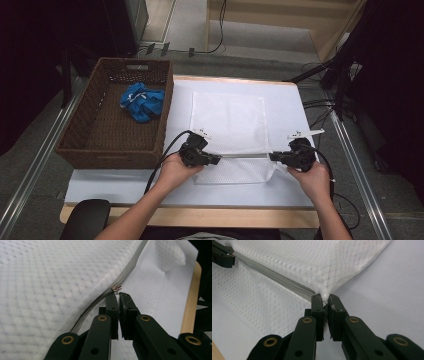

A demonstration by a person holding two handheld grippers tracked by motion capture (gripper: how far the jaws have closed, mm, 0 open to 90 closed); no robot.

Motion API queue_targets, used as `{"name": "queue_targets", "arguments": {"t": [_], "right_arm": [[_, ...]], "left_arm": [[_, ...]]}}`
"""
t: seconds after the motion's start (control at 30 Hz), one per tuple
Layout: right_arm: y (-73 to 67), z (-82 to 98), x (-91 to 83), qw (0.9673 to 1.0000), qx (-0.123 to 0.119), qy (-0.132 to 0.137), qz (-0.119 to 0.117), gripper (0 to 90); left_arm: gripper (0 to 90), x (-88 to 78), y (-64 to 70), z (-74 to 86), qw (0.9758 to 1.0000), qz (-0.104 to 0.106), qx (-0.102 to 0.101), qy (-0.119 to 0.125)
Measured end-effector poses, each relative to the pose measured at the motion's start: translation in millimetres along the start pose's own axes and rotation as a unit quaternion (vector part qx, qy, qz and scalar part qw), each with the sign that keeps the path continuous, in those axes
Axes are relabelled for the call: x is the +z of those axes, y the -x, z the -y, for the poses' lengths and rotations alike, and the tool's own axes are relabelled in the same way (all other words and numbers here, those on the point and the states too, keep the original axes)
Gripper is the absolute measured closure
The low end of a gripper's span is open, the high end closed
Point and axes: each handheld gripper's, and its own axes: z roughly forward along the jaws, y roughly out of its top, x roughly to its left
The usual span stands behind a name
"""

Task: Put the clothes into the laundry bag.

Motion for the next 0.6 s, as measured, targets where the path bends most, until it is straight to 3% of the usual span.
{"name": "queue_targets", "arguments": {"t": [0.6], "right_arm": [[-0.6, -0.3, 2.3, 1.0000, -0.004, -0.006, -0.004, 85.6]], "left_arm": [[88.1, -8.4, 1.6, 5.5, 0.9999, -0.016, -0.005, 0.002]]}}
